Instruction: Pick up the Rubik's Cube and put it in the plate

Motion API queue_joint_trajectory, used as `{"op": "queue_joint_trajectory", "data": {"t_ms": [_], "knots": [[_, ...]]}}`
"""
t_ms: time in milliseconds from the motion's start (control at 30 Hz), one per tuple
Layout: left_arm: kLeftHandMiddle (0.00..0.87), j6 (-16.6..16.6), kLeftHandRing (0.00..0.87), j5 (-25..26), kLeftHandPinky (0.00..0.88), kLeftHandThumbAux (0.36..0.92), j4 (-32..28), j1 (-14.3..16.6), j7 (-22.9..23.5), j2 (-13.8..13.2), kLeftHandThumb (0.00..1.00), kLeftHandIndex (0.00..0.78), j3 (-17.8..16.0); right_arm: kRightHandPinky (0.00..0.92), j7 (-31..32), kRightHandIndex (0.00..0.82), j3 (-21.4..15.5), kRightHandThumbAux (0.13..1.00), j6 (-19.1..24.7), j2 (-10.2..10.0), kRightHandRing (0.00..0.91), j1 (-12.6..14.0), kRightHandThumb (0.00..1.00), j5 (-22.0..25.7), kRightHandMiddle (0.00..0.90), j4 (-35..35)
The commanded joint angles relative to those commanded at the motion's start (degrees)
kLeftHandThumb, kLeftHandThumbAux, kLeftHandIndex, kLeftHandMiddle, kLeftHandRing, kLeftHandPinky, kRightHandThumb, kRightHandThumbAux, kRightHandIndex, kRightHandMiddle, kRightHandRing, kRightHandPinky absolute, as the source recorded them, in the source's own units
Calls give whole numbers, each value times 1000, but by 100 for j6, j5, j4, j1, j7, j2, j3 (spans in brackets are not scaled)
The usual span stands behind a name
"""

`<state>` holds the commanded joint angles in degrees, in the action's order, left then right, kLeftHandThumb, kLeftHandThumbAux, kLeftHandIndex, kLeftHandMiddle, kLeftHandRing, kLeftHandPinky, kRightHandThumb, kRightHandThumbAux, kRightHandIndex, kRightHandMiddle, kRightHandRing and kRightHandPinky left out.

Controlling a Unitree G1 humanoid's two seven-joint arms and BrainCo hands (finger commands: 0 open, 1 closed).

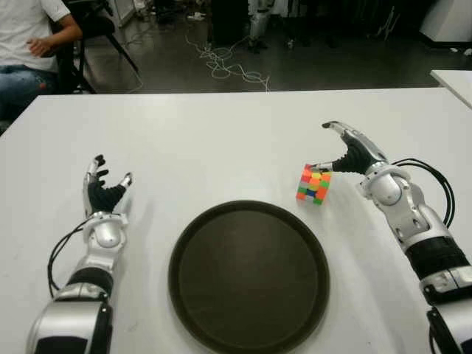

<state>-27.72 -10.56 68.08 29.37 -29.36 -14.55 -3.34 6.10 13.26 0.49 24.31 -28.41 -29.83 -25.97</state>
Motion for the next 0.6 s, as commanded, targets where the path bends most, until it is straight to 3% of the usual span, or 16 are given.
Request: {"op": "queue_joint_trajectory", "data": {"t_ms": [267, 600], "knots": [[152, 1, 163, -38, 183, 747, -29, -5, -20, 6, 104, 105, 39, 70, 628, 41, 245, 686, 621, 221, 68, 92, 0, -343, 53, 697], [166, 48, 181, 22, 216, 756, -44, 14, 25, 40, 117, 118, -10, 70, 939, 34, 377, 740, 841, 304, 75, 92, 0, -499, 68, 1003]]}}
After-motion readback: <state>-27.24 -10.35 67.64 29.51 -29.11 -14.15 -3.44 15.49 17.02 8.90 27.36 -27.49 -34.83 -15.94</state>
